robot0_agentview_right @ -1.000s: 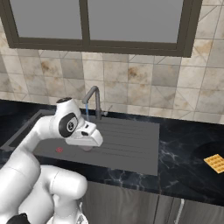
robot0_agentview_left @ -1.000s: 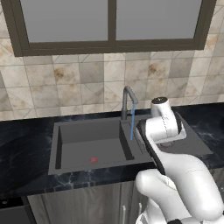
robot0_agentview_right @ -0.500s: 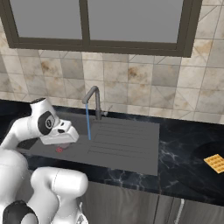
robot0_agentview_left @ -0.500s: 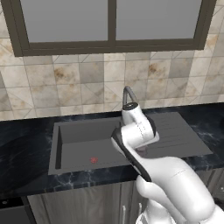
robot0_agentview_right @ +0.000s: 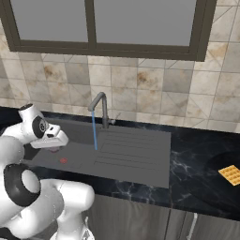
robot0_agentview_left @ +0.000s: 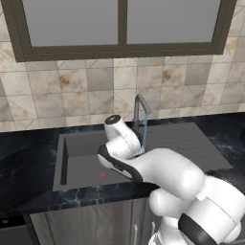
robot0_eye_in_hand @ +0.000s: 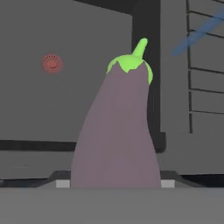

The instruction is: Turn on the sink faucet. Then move the eggplant from the counter to the sink. Turn off the sink. Move the vegetable from the sink to the pot next to the stove. Finally move the pot to the front right burner.

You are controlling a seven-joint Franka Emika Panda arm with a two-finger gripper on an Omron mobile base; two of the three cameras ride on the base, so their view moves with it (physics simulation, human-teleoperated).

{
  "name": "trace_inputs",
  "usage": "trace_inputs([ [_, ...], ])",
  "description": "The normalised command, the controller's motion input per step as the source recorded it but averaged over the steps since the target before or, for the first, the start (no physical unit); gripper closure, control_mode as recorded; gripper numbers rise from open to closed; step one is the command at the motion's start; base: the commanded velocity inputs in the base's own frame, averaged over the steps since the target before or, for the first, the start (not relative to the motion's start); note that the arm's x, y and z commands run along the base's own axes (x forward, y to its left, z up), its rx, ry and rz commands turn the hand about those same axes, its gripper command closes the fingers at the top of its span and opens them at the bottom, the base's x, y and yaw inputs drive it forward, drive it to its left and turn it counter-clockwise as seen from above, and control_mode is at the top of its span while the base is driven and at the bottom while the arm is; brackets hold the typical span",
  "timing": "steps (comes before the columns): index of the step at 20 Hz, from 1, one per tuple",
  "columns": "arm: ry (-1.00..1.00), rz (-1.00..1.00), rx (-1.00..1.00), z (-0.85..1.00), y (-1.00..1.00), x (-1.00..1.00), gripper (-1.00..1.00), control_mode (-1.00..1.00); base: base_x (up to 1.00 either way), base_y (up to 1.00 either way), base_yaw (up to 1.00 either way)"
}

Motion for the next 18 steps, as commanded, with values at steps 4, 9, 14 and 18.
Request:
trace_inputs([
  [4, 0.04, -0.01, 0.0, -0.3, 0.58, 0.65, 1.0, -1.0, 0.0, 0.0, 0.0],
  [9, 0.07, 0.0, 0.0, -0.32, 0.0, 0.14, 1.0, -1.0, 0.0, 0.0, 0.0],
  [14, 0.06, 0.0, 0.0, -0.35, 0.04, 0.44, 1.0, -1.0, 0.0, 0.0, 0.0],
  [18, 0.09, 0.0, 0.0, -0.2, 0.06, 0.24, 1.0, -1.0, 0.0, 0.0, 0.0],
])
